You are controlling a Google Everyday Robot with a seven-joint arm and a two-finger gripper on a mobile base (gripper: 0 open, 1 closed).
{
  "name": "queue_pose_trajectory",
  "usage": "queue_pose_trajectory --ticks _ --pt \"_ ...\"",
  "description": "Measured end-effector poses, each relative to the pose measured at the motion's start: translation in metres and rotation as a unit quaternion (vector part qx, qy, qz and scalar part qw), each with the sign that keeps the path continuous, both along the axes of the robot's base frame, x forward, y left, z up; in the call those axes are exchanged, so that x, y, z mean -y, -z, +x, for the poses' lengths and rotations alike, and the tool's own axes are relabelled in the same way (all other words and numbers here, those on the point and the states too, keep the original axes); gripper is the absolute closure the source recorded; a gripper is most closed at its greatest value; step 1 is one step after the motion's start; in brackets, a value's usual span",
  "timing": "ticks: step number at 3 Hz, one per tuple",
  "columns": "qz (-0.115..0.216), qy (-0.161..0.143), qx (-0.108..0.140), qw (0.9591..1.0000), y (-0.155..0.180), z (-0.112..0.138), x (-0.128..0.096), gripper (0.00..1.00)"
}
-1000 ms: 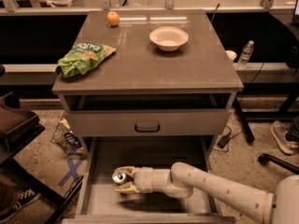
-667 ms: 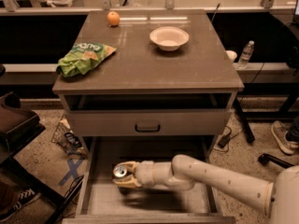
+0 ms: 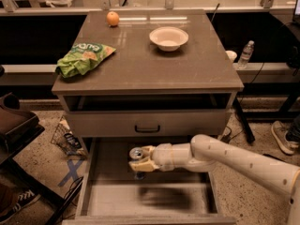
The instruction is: Pick redbull can from middle drawer and place on counter
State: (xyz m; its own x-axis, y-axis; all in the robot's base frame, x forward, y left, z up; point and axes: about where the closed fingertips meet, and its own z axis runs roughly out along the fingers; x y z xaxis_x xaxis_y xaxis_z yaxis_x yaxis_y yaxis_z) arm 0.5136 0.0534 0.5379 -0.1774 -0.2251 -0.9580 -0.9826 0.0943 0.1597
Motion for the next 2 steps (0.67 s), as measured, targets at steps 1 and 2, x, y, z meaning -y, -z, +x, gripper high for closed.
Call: queue_pose_trajectory --ticks 1,2 --pt "-0.005 0.011 -0.022 0.9997 -0.061 -0.001 0.052 1.0" --pt "-0.003 0.044 -0.033 0.9985 -0.122 0.0 0.118 1.0"
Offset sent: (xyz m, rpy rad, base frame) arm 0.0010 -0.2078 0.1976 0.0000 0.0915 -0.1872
